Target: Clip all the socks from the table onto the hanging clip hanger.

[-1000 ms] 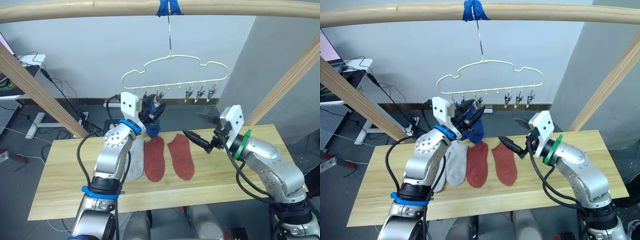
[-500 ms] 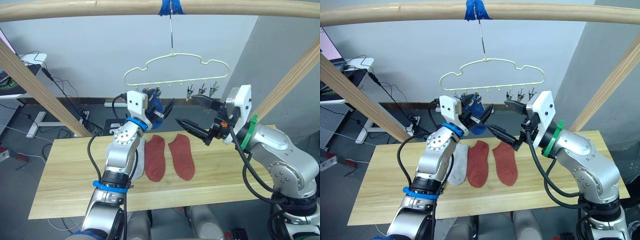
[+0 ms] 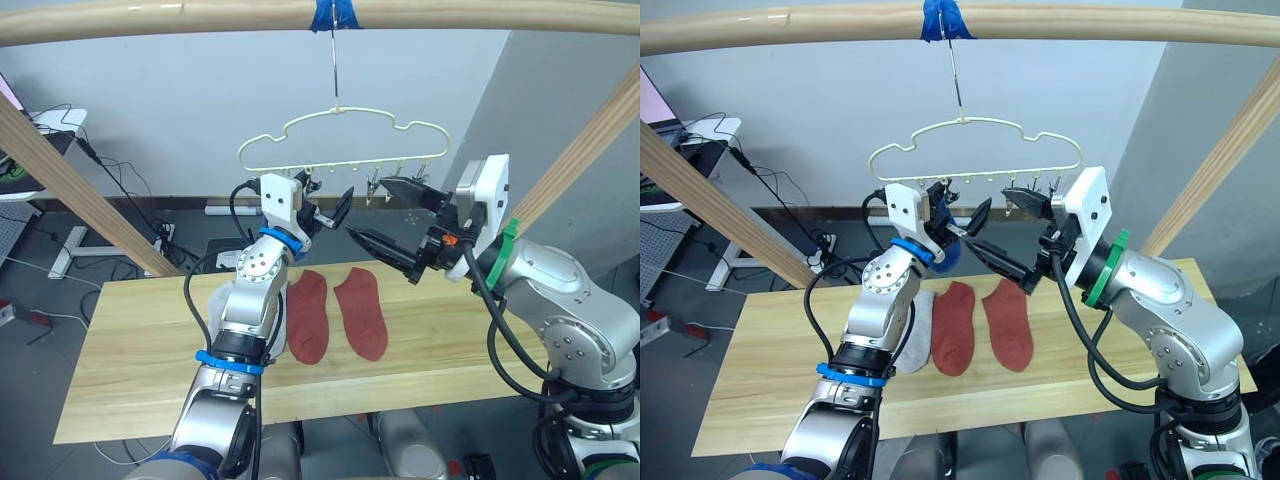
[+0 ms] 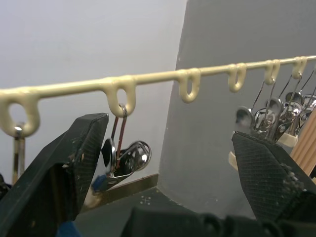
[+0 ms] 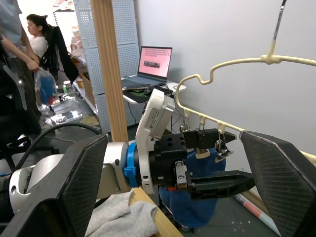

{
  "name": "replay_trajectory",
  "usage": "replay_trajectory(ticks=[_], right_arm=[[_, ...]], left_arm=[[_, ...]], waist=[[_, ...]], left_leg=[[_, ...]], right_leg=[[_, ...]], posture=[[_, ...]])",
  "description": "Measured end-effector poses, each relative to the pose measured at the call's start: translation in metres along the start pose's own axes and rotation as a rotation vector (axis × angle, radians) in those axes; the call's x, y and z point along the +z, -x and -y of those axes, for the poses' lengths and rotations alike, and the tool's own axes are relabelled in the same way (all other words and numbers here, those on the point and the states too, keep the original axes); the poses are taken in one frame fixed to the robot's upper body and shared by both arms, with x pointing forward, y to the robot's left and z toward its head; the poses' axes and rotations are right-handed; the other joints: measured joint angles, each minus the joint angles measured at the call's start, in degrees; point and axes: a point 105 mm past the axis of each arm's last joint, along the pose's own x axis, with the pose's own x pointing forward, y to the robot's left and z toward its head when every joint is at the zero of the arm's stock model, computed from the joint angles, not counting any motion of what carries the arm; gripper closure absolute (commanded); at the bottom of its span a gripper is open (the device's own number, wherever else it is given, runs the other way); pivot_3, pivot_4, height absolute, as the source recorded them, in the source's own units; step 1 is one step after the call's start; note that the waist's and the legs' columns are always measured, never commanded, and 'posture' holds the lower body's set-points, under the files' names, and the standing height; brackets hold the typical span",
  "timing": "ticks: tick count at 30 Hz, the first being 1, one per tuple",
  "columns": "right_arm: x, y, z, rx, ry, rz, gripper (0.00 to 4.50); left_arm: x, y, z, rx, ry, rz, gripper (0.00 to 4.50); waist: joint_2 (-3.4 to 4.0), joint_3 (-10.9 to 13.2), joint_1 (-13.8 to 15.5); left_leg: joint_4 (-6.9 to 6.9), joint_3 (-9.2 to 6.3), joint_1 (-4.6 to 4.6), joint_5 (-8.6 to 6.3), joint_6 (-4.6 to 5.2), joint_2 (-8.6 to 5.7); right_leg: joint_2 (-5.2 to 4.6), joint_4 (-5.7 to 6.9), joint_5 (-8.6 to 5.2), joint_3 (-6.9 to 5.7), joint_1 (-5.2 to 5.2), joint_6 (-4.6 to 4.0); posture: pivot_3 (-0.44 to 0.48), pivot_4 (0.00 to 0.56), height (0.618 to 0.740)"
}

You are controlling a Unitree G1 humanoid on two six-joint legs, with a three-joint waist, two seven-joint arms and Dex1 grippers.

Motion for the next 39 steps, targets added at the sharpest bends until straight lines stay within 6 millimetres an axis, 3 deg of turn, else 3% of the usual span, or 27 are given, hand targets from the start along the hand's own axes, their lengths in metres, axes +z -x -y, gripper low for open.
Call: replay_trajectory(ticks=[9,25,29,39], right_arm=[[-0.009,0.008,0.003,-0.028,-0.019,-0.026,0.0],[-0.009,0.008,0.004,-0.031,-0.015,-0.019,0.0],[-0.009,0.008,0.004,-0.033,-0.015,-0.019,0.0],[-0.01,0.009,0.005,-0.052,-0.021,-0.02,0.0]], left_arm=[[-0.002,-0.001,0.002,0.004,0.011,-0.004,0.03],[-0.003,-0.003,0.006,0.015,0.026,-0.001,0.03],[-0.007,-0.002,-0.001,0.049,0.001,-0.023,0.93],[-0.008,0.0,-0.008,0.076,-0.01,-0.031,3.88]], waist=[[0.0,0.0,-0.23],[0.0,0.0,-1.43],[0.0,0.0,-1.58],[0.0,0.0,-1.56]], left_leg=[[0.0,0.0,0.0,0.0,0.0,0.0],[0.0,0.0,0.0,0.0,0.0,0.0],[0.0,0.0,0.01,0.0,0.0,0.0],[-0.01,0.0,-0.01,0.0,0.0,-0.01]], right_leg=[[0.0,0.0,0.0,0.0,0.0,0.02],[0.0,-0.01,-0.01,0.0,0.0,0.03],[0.01,0.0,-0.01,0.01,0.0,0.03],[0.0,-0.02,-0.01,0.01,0.0,0.04]], posture=[[-0.289,0.21,0.74],[-0.288,0.2,0.74],[-0.289,0.201,0.74],[-0.292,0.207,0.74]])
